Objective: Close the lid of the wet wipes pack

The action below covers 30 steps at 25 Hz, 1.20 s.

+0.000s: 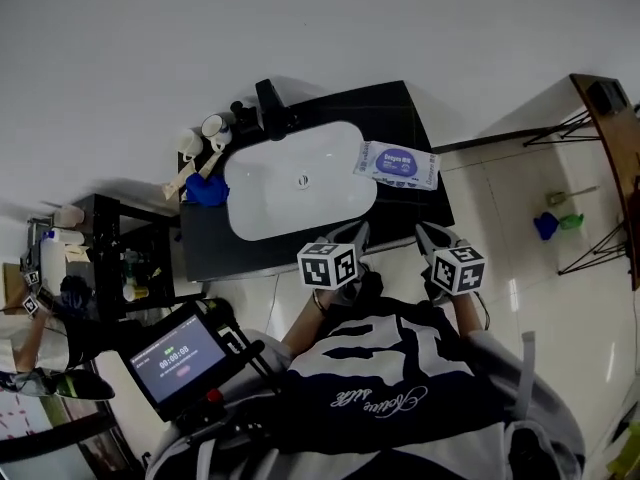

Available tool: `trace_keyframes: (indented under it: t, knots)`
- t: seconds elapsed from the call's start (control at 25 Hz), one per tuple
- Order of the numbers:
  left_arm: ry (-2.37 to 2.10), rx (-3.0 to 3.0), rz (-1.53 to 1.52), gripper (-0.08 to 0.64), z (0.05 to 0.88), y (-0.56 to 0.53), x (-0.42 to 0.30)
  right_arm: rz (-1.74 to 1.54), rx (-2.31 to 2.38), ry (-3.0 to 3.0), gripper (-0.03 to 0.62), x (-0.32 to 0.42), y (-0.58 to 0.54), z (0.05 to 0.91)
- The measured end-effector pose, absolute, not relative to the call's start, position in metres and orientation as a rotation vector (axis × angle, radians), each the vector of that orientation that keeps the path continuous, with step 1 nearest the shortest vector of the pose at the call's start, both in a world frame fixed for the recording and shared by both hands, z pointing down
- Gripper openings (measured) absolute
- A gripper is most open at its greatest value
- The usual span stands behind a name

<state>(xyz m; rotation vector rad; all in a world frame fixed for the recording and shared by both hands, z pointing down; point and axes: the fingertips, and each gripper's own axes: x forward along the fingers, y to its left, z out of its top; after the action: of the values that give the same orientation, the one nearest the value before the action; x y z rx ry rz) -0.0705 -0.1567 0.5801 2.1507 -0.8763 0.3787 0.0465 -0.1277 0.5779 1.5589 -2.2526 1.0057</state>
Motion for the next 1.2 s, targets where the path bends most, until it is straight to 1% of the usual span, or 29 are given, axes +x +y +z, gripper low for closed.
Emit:
trace_keyframes:
  t: [0.16,0.44,0.76,0.92,1.2]
  knots:
    - [-0.934,2.134,0.338,-0.002,0.569,-0.128,-0.05,0.994,1.531,-2.286,0.0,0.068,-0.094,0.571]
    - [-0.992,2.077,0.198,-0.002,0.552,-0.034,-0.004,0.935,1.382,-2.364,0.0,0.098,-0.003,0.569]
    - [-1.029,2.037,0.25,-0.002,0.542,0.059,0.027,0.991,1.285,-2.462,0.0,0.114,0.071,0.547]
    - [-1.014,2.087,0.273,-0.002,0.529,0.073,0.038,0.969,1.305,-2.486,0.0,0.119,0.089,0.534]
    - [-1.011,2.178,0.269,-0.002,0.542,0.057,0.027,0.964,1.359,-2.546,0.0,0.106,0.066,0.556]
